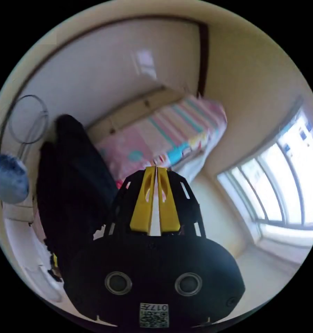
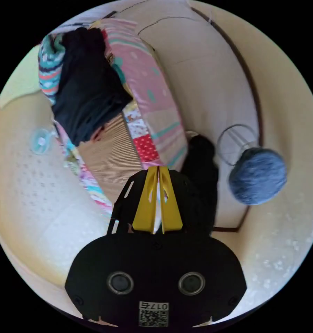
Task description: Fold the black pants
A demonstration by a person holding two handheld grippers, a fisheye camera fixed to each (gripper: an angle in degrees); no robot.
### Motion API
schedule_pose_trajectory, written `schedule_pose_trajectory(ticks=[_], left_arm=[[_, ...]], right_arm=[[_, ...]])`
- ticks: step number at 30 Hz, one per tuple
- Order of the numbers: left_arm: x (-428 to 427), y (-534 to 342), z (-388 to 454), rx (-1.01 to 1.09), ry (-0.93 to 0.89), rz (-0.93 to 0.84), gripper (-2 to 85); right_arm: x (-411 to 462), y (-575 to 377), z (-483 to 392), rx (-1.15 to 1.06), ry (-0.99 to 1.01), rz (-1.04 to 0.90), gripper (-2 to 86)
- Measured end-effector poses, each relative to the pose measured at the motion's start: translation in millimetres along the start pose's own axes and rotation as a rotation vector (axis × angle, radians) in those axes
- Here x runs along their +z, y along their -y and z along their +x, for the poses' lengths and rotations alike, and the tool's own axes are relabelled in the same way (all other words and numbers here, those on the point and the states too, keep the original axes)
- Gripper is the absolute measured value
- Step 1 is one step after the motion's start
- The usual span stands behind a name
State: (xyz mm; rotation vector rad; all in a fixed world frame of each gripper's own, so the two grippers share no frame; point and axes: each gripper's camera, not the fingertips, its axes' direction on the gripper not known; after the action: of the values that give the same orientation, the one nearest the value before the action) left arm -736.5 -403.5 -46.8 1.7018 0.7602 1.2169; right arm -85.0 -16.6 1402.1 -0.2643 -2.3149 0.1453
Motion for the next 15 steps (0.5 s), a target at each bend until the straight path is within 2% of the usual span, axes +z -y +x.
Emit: schedule_pose_trajectory(ticks=[1, 2, 4, 5, 7, 8, 10, 11, 12, 13, 14, 15], left_arm=[[78, 13, 33, 0.1, 0.04, -0.291, 0.1], [119, 11, 51, 0.151, 0.098, -0.422, 0.3], [270, -36, 112, 0.36, 0.468, -0.799, 2.0], [301, -54, 123, 0.411, 0.566, -0.86, 2.0], [408, -144, 150, 0.644, 0.936, -0.986, 0.8], [429, -169, 153, 0.701, 1.001, -0.998, 0.1], [491, -263, 145, 0.876, 1.204, -1.047, -0.5], [502, -287, 138, 0.917, 1.257, -1.065, -0.6], [520, -332, 119, 1.007, 1.38, -1.11, -0.7], [531, -374, 90, 1.095, 1.54, -1.185, -0.6], [534, -392, 74, 1.134, 1.632, -1.226, -0.6], [533, -425, 37, 1.22, 1.845, -1.297, -0.5]], right_arm=[[20, -20, 12, 0.023, 0.148, -0.011, 0.3], [32, -31, 17, 0.036, 0.21, -0.018, 0.3], [95, -76, 21, 0.097, 0.374, -0.102, 0.3], [112, -88, 18, 0.106, 0.396, -0.14, 0.3], [180, -135, -18, 0.055, 0.408, -0.348, 0.2], [195, -147, -32, 0.017, 0.382, -0.414, 0.2], [248, -205, -107, -0.273, 0.137, -0.713, 0.2], [257, -223, -127, -0.373, 0.047, -0.782, 0.2], [272, -263, -165, -0.592, -0.158, -0.892, 0.2], [276, -303, -194, -0.789, -0.358, -0.929, 0.2], [274, -319, -206, -0.849, -0.441, -0.908, 0.2], [260, -342, -222, -0.873, -0.561, -0.805, 0.2]])
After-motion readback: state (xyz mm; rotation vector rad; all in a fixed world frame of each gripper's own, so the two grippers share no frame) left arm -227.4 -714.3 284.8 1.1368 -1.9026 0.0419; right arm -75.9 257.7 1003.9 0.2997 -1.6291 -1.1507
